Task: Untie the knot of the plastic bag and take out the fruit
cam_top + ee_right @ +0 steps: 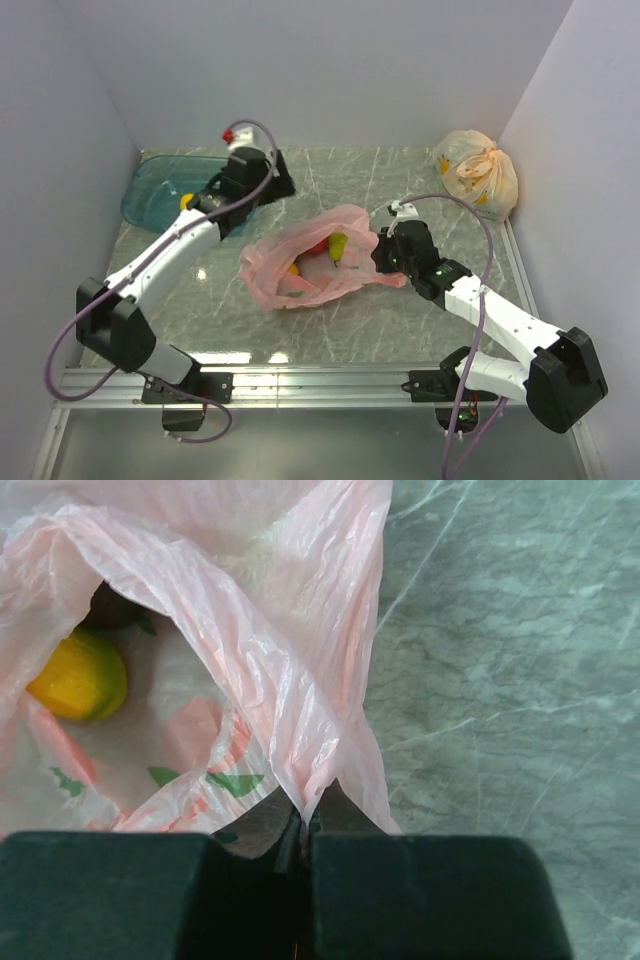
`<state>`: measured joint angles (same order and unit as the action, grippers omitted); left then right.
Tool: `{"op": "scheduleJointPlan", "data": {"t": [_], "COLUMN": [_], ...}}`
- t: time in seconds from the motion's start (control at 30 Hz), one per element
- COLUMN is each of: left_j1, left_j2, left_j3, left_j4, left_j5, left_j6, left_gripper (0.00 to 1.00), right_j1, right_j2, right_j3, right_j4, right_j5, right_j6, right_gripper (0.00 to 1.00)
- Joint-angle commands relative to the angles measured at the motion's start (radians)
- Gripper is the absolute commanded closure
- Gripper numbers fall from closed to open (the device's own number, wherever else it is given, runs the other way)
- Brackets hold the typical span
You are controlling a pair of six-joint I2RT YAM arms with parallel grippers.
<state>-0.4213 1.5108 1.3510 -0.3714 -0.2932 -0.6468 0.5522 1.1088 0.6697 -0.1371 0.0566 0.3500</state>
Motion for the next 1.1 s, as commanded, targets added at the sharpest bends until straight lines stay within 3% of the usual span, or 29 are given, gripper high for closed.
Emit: {"op": "scheduleJointPlan", "data": {"t": [0.0,0.27,0.37,0.47,0.67,0.83,1.07], "left_j1": [-0.12,-0.439,-0.476,-0.478,-0.432,-0.39,-0.349], "left_j2": [-0.07,-0.081,-0.009,0.084,0.224,0.281,0.394], "left_j3": [-0.042,-0.171,-0.197,-0.175,-0.06,-0.024,0.06], "left_j4": [-0.073,0.009,0.06,0.065,0.046,0.136,0.158], "left_j5": [0.014,0.062,0.071,0.039,-0.176,-0.297,-0.317], "left_j6": [-0.026,-0.082,-0.068,-0.076,-0.099,-0.053,0.009], "left_gripper": [0.06,0.12,0.15,0.16,0.13,0.1,0.07], "right_j1": [0.005,0.005,0.005,0.006,0.003,0.005,0.003], "right_j2": [0.006,0.011,0.008,0.005,-0.023,-0.038,-0.043], "right_j3": [0.051,0.053,0.053,0.05,0.024,0.011,0.007], "right_j4": [0.019,0.031,0.03,0.025,0.025,0.027,0.031], "right_j5": [0.043,0.02,0.019,0.008,-0.003,-0.024,-0.054], "right_j6": [0.001,0.018,0.021,0.024,0.033,0.04,0.043], "right_gripper": [1.0,1.0,1.0,1.0,1.0,1.0,1.0]}}
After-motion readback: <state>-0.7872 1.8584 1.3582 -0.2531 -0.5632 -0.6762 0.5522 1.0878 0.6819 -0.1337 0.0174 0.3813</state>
